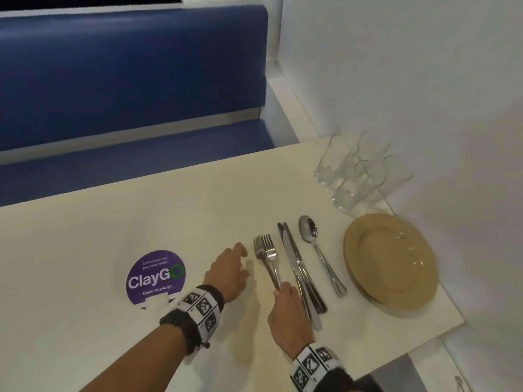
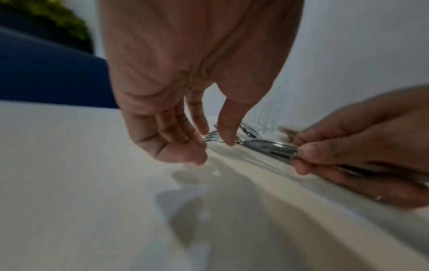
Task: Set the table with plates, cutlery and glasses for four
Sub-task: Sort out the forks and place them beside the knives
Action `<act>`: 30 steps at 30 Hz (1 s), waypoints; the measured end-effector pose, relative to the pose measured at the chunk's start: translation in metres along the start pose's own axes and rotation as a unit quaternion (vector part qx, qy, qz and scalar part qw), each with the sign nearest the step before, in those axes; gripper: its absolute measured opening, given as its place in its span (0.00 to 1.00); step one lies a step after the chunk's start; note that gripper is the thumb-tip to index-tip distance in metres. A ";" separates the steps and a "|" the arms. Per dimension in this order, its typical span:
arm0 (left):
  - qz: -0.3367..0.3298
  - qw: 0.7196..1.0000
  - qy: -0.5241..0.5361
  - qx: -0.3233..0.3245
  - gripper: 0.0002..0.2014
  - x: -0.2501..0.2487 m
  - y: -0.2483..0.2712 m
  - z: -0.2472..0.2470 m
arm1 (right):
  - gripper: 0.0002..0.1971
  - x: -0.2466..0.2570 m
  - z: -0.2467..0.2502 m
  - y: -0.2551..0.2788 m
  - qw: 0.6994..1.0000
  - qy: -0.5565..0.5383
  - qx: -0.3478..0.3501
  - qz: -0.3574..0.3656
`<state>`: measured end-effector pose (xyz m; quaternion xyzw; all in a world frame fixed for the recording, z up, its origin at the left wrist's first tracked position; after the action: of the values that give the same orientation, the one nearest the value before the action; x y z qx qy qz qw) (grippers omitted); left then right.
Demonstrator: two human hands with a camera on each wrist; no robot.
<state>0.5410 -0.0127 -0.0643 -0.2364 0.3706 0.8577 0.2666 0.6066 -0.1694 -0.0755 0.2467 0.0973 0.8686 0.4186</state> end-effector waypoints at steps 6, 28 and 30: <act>-0.196 0.933 -0.301 0.029 0.42 -0.044 -0.023 -0.025 | 0.15 0.002 -0.009 -0.006 0.996 0.061 -0.031 0.058; -0.196 0.917 -0.342 0.062 0.25 -0.057 -0.033 -0.028 | 0.24 -0.008 -0.015 -0.010 0.989 0.107 -0.056 0.086; -0.188 0.918 -0.343 0.064 0.25 -0.055 -0.034 -0.026 | 0.25 -0.005 -0.018 -0.009 0.988 0.109 -0.054 0.095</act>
<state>0.6090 -0.0284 -0.0637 0.0242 0.2594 0.7945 0.5485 0.6062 -0.1671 -0.0955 0.1358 0.0718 0.9301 0.3338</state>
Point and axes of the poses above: each hand's wrist, its own y-axis away from the middle knuckle, its own z-axis out of the back of the hand, x = y × z, the point moved 7 cm from there along -y, towards the middle knuckle, and after that the axes turned 7 degrees about y, right-handed, at the moved point
